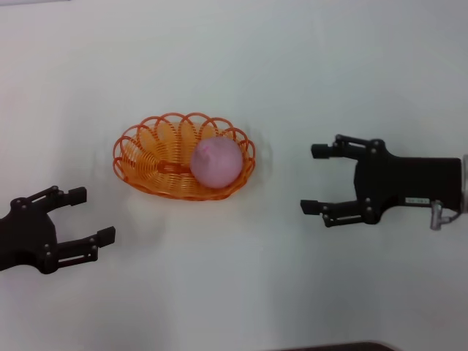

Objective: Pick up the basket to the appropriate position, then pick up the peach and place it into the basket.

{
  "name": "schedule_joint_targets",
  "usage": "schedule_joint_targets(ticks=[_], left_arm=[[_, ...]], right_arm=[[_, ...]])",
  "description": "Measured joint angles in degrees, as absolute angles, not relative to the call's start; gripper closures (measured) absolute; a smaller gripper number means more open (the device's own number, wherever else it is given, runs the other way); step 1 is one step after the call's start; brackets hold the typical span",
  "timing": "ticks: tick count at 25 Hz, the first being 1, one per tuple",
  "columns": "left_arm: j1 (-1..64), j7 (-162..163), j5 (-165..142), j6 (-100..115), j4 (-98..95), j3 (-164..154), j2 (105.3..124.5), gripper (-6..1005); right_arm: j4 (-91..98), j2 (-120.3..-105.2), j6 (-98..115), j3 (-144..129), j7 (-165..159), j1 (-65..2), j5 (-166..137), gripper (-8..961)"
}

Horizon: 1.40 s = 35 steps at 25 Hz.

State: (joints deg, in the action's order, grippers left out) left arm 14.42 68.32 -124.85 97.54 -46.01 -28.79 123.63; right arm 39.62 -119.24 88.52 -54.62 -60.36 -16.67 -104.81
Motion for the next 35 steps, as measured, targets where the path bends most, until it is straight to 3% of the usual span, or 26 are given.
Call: schedule_joint_targets(ticks=[7, 35], left_arm=[[14.7, 68.2, -125.5, 97.4, -45.7, -29.2, 123.57, 111], [14.7, 68.1, -125.1, 97.2, -45.5, -29.1, 123.66, 111]], right_arm=[[37.7, -118.53, 88.2, -52.9, -60.0, -15.7, -107.5, 0], [37.1, -119.36, 87.2, -50.6, -60.0, -16.6, -109.4, 1]])
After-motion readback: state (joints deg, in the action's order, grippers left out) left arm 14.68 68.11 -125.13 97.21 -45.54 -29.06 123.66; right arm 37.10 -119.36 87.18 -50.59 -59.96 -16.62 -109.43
